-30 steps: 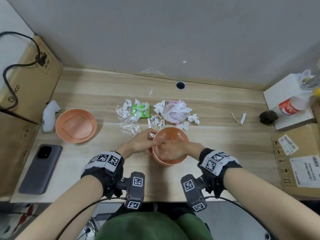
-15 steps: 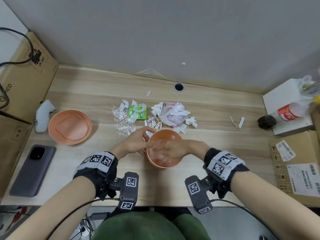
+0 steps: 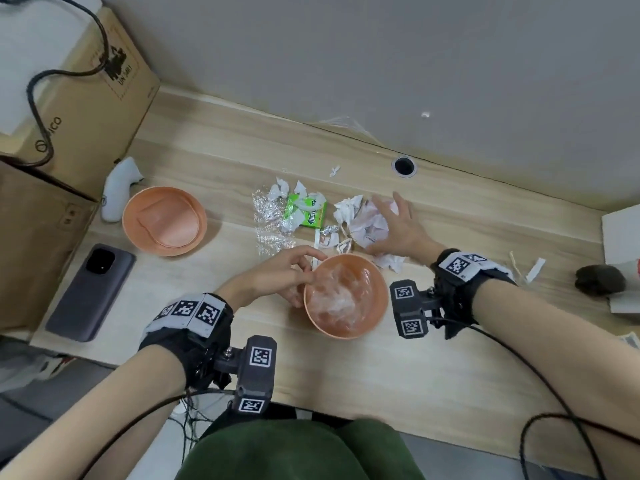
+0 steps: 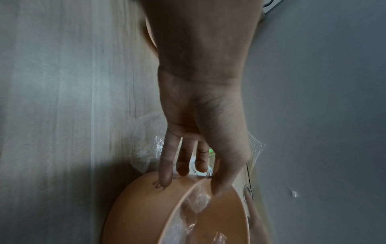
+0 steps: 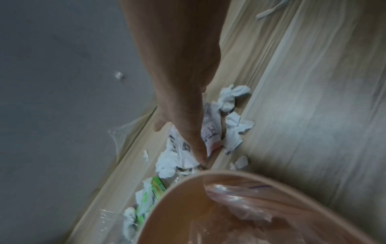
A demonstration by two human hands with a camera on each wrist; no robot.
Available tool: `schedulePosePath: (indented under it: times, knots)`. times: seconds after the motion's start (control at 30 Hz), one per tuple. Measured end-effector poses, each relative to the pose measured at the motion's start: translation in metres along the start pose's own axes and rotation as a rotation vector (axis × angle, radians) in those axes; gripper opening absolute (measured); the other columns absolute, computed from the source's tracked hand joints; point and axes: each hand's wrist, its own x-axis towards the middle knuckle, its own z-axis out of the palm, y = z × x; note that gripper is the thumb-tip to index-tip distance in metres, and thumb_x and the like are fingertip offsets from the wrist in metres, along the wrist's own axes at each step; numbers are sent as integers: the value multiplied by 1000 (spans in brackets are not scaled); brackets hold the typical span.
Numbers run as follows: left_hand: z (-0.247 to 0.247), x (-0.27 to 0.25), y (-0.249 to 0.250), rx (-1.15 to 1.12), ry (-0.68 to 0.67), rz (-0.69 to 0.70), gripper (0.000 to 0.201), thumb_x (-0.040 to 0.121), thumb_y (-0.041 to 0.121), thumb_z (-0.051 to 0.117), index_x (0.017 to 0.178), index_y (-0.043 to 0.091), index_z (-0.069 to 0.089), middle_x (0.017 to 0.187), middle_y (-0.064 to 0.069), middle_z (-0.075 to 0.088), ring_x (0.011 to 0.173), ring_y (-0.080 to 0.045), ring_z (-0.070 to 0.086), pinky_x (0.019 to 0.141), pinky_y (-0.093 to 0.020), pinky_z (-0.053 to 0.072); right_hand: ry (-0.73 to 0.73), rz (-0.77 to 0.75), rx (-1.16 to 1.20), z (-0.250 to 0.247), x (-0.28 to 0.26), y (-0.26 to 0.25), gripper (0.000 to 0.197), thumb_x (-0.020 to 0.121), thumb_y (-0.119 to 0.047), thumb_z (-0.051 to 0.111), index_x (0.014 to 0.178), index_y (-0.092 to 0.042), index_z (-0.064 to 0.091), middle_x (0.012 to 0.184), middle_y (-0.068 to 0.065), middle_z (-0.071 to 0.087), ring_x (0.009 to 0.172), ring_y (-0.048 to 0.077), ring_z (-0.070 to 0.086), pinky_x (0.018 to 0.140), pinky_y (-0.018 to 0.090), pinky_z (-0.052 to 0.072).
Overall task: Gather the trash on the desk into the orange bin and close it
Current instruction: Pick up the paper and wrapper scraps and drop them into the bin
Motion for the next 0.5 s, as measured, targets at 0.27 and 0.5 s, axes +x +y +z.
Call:
schedulePosePath:
  times: [0.27, 0.5]
  knots:
    - [-6, 0, -5, -71, -30, 0, 44, 85, 23, 74, 125, 25, 58, 93, -4, 50, 86, -20, 63, 78, -40, 61, 218, -100, -128, 38, 7, 23, 40, 76, 1, 54, 114, -12, 57, 116, 19, 54, 109, 41, 51, 84, 37, 40]
    - [-7, -2, -4, -61, -58, 23, 40, 87, 22, 71, 125, 25, 58, 96, -5, 51, 89, -17, 64, 74, -30, 60, 359, -103, 643, -22, -56, -6, 19, 89, 0, 48, 95, -18, 51, 89, 4, 65, 90, 28, 66, 73, 40, 49]
